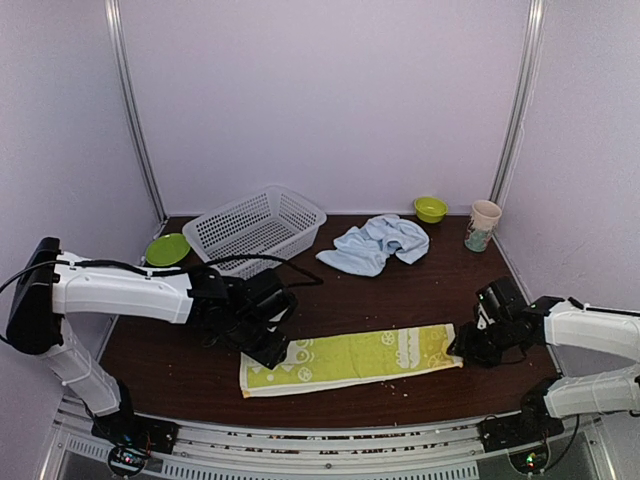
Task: Roll the towels
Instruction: Pick up the towel from the center of the board.
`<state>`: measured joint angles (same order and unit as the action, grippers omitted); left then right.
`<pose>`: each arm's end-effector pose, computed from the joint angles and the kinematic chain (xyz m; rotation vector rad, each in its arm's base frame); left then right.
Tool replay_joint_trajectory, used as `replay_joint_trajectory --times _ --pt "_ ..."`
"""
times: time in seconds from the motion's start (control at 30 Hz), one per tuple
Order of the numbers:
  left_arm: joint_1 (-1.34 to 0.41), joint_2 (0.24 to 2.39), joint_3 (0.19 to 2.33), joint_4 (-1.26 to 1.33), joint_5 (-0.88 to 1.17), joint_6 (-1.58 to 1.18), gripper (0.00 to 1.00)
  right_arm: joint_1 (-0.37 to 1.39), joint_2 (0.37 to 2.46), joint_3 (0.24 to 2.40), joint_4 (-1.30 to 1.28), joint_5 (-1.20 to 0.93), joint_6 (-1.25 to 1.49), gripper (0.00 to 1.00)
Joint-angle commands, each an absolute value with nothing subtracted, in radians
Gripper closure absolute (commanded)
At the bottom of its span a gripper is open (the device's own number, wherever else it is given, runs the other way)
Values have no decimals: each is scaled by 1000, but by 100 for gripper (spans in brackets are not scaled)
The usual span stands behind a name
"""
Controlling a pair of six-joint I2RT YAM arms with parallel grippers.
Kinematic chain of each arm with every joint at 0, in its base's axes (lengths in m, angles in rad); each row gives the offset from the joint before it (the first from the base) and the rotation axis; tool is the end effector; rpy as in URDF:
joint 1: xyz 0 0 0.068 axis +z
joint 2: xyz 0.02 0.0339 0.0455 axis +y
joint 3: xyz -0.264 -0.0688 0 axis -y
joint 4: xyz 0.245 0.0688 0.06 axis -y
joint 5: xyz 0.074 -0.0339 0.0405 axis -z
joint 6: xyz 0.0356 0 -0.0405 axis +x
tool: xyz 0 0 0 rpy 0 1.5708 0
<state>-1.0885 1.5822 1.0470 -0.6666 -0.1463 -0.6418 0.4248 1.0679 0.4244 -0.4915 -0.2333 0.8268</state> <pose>0.1455 -0.2667 0.2023 0.5788 2.7199 -0.2628 0.1521 0.0778 0.1473 0.4973 2.8115 0.6412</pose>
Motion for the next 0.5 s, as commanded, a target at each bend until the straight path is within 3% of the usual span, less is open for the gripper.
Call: replay_joint_trajectory --times 0.0,0.43,0.47 --pt "-1086 1573 1034 -627 -176 -652 51 420 1098 361 -466 -270 877 54" --pt "-1076 1568 1025 -615 -176 -635 54 419 1022 414 -559 -178 872 100" --pt "-1075 1568 1026 -614 -176 -636 54 418 1012 432 -576 -163 861 100"
